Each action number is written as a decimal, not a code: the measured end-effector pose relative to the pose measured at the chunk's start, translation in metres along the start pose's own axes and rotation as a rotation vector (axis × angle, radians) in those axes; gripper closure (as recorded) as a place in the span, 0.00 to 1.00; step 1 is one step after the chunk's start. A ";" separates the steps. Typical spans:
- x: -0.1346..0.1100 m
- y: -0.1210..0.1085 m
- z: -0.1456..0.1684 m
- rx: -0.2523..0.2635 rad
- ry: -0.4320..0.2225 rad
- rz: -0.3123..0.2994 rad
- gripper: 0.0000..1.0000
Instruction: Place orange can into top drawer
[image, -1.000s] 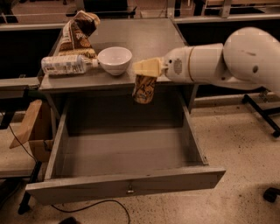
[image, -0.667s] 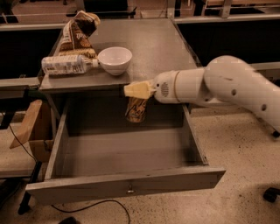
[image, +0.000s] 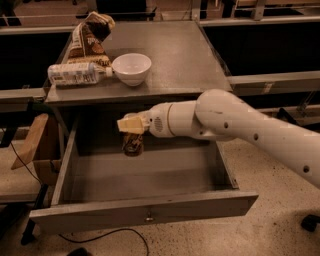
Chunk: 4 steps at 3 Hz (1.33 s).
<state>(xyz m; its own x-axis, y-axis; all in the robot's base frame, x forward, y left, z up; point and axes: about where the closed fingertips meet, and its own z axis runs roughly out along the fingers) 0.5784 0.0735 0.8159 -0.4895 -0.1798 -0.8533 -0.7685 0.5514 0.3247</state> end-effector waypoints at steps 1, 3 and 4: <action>0.031 0.010 0.022 -0.039 -0.031 -0.016 1.00; 0.072 0.028 0.049 -0.120 -0.090 -0.089 0.86; 0.082 0.033 0.059 -0.130 -0.083 -0.121 0.61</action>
Offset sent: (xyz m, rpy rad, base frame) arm -0.0444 0.0439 -0.0856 0.1302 -0.1341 0.1123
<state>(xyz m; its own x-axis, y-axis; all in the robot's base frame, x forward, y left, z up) 0.5372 0.1247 0.7323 -0.3586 -0.1677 -0.9183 -0.8693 0.4186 0.2630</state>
